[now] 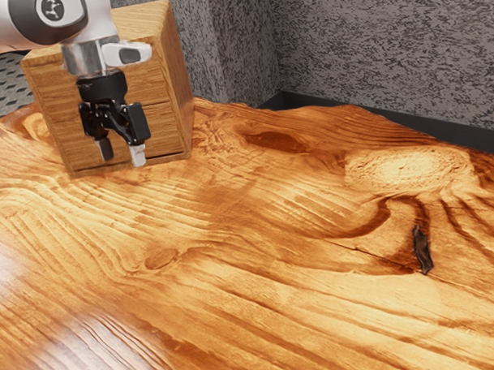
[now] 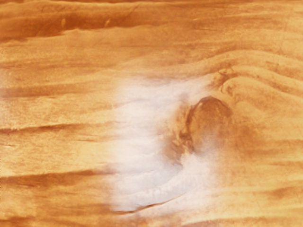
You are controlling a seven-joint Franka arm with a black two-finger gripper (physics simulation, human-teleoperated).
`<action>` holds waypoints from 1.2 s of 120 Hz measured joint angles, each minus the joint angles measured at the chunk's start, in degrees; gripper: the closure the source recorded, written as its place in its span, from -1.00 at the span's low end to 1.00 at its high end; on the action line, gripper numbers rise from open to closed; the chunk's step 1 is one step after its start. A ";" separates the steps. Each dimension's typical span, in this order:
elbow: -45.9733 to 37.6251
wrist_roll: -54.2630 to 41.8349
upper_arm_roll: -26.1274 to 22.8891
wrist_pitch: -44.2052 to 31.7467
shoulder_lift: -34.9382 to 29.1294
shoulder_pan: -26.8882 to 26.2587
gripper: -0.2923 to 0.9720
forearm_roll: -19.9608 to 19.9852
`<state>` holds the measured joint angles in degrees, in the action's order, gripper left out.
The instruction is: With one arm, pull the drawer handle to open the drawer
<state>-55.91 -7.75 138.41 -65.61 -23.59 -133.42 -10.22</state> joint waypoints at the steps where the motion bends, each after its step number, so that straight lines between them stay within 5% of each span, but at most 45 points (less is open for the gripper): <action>1: 0.00 -0.09 0.00 -0.30 0.00 -0.01 -0.54 -0.02; 30: 0.38 -2.16 -0.11 -5.16 0.49 -0.08 -0.54 -0.23; 48: 3.91 -2.62 -0.92 -5.69 8.83 -0.60 -0.54 -0.67; 66: 3.40 -3.55 -3.96 -9.34 9.09 -1.61 -0.53 -3.84; 78: 3.65 -5.28 -1.16 -12.98 7.98 -1.11 -0.53 -6.00; 106: 3.49 -16.39 3.57 -30.97 -4.00 -0.75 -0.54 -23.90; 144: 5.40 -32.49 9.95 -58.80 -17.14 -0.73 -0.53 -28.15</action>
<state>-50.52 -40.25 148.36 -124.41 -40.73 -134.15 -38.37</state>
